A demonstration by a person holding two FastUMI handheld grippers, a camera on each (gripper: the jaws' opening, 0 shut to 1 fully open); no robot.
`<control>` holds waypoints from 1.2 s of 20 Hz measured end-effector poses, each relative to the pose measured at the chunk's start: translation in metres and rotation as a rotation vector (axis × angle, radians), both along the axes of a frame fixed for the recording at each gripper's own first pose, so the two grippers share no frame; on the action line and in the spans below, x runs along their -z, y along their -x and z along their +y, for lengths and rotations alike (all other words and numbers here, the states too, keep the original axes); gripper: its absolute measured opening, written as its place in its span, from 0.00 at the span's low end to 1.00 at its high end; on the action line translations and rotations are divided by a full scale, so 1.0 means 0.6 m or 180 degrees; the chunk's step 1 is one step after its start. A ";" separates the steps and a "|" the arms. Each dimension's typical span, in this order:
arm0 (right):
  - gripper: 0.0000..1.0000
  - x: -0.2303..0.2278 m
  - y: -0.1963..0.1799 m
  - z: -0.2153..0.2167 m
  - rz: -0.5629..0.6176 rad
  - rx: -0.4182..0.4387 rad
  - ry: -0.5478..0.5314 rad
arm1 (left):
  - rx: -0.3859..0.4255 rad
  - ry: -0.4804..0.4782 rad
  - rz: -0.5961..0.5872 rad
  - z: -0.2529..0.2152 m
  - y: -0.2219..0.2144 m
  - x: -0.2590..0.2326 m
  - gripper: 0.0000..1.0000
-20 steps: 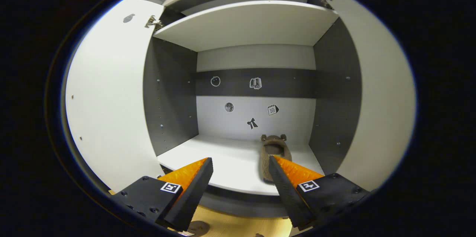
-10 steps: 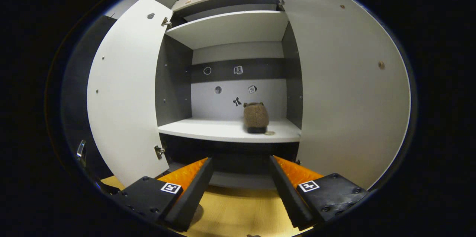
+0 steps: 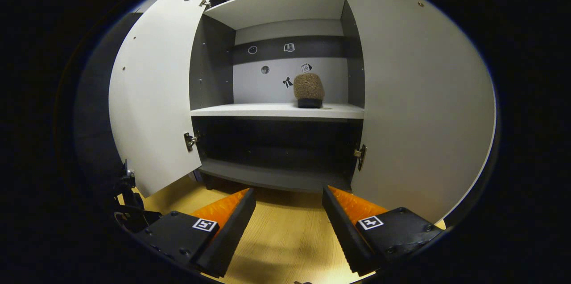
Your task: Grab one shoe with the right hand and put it into the shoe cabinet, grab the other shoe with the left hand and put it into the shoe cabinet; then close the right door with the right hand and the left door with the left hand.
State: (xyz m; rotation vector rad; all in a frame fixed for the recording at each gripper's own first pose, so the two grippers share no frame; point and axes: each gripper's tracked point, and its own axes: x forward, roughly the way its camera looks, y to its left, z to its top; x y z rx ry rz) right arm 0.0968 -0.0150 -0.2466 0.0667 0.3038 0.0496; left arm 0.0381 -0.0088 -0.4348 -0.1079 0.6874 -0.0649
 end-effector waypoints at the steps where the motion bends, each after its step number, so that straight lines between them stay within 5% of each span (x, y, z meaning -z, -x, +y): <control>1: 0.99 0.006 -0.002 -0.001 0.0018 -0.0020 0.0005 | 0.0005 -0.0002 0.0019 0.000 -0.006 0.008 0.69; 7: 0.99 0.036 -0.007 -0.003 0.0134 -0.0094 -0.0016 | 0.0021 -0.0178 0.0028 0.008 -0.039 0.024 0.39; 11: 0.99 0.045 0.001 -0.007 0.0196 -0.0084 -0.0045 | 0.0131 -0.0230 -0.0027 -0.004 -0.045 0.011 0.09; 15: 0.98 0.029 0.012 -0.011 0.0191 -0.0054 -0.0041 | 0.0164 -0.0253 -0.0242 -0.019 -0.046 -0.079 0.06; 24: 0.98 -0.129 0.004 0.027 -0.0074 -0.0406 -0.0041 | -0.0023 -0.0580 -0.0922 0.003 -0.079 -0.468 0.06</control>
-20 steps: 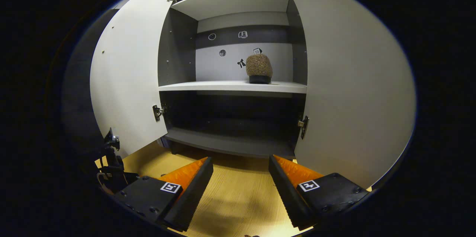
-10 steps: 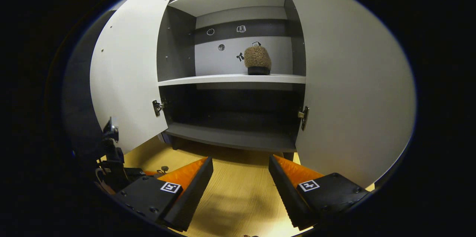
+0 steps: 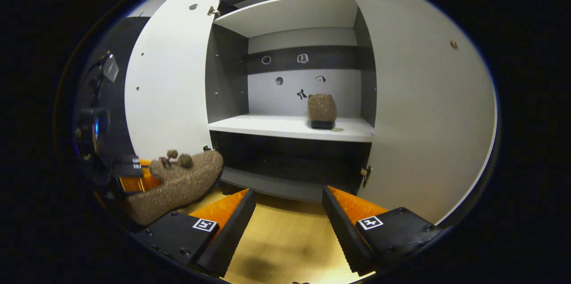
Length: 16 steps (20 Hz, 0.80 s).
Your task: Grab one shoe with the right hand and put it into the shoe cabinet, grab the other shoe with the left hand and put it into the shoe cabinet; then close the right door with the right hand and the left door with the left hand.
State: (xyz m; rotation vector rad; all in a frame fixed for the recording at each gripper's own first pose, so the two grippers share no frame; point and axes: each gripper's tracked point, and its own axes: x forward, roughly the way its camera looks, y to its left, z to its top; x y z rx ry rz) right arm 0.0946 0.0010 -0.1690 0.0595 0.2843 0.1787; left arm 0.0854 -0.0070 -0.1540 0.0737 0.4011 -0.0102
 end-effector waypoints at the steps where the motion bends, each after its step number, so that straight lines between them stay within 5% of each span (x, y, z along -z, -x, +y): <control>1: 0.98 -0.011 -0.010 0.002 -0.0020 -0.0099 0.0007 | -0.0104 -0.0035 -0.0050 0.007 -0.017 -0.028 0.06; 9: 0.98 -0.086 -0.093 0.036 -0.0190 -0.0953 -0.0002 | -0.0334 -0.0125 -0.0257 0.004 -0.215 -0.160 0.05; 16: 0.98 -0.095 -0.118 0.072 -0.0215 -0.1283 -0.0044 | -0.0356 0.0113 -0.0268 0.041 -0.425 -0.173 0.05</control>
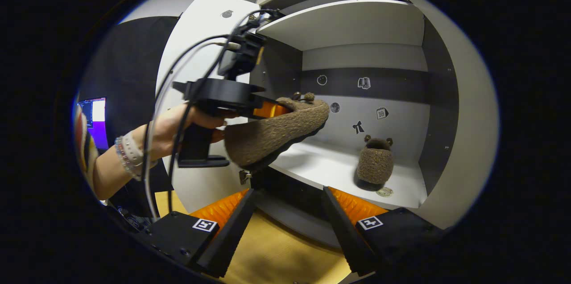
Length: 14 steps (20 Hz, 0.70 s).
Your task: Grab one shoe with the right hand and put it into the shoe cabinet, grab the other shoe with the left hand and put it into the shoe cabinet; then close the right door with the right hand and the left door with the left hand.
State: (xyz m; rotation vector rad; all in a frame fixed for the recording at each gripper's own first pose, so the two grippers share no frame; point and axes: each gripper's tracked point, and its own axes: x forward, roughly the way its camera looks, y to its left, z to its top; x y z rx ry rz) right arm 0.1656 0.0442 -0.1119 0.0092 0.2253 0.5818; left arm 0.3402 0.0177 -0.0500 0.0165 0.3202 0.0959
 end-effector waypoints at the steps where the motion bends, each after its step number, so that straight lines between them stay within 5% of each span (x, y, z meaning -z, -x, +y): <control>1: 0.98 0.003 0.000 0.002 0.0031 -0.0014 0.0004 | 0.0000 -0.0018 0.0007 0.008 -0.026 0.003 0.06; 11: 0.98 0.023 -0.029 -0.008 0.0157 0.0049 -0.0007 | 0.0087 -0.0011 0.0483 0.022 -0.184 0.123 0.07; 14: 0.98 0.025 -0.032 -0.015 0.0194 0.0094 -0.0020 | 0.0114 -0.0035 0.0532 0.019 -0.193 0.134 0.25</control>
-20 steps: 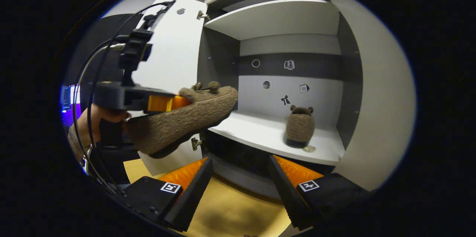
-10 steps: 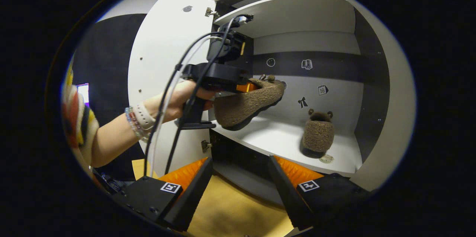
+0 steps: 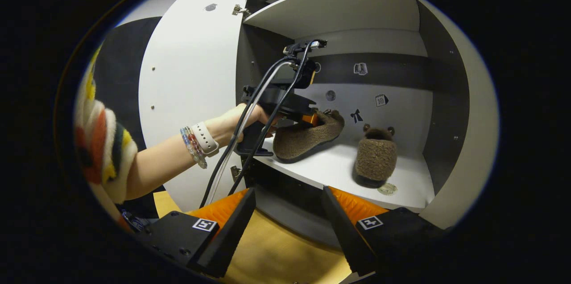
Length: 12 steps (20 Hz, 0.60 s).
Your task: Grab one shoe with the right hand and put it into the shoe cabinet, grab the other shoe with the left hand and put it into the shoe cabinet; then close the right door with the right hand and the left door with the left hand.
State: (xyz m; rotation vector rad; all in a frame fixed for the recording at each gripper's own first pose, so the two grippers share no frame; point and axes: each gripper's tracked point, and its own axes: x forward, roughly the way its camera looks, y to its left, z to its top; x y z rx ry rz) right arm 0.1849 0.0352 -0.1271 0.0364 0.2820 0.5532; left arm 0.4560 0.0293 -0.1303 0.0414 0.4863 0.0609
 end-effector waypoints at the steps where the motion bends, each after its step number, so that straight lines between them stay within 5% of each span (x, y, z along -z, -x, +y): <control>1: 0.99 -0.002 -0.003 0.000 -0.0002 0.0015 -0.0014 | 0.0008 0.0017 0.0013 -0.001 0.000 0.004 0.26; 3: 0.98 -0.004 -0.005 0.000 -0.0005 0.0028 -0.0029 | -0.0032 -0.0020 0.0043 0.006 0.007 0.005 0.35; 6: 0.98 -0.005 -0.010 -0.003 -0.0011 0.0063 -0.0024 | -0.0107 -0.0144 0.0076 0.027 0.022 -0.001 0.86; 8: 0.98 -0.008 -0.008 -0.004 -0.0027 0.0098 -0.0003 | -0.0106 -0.0167 0.0102 0.035 0.040 -0.007 0.97; 12: 0.99 -0.025 0.004 -0.015 -0.0124 0.0249 0.0073 | -0.0134 -0.0139 -0.0024 0.045 0.087 -0.059 0.97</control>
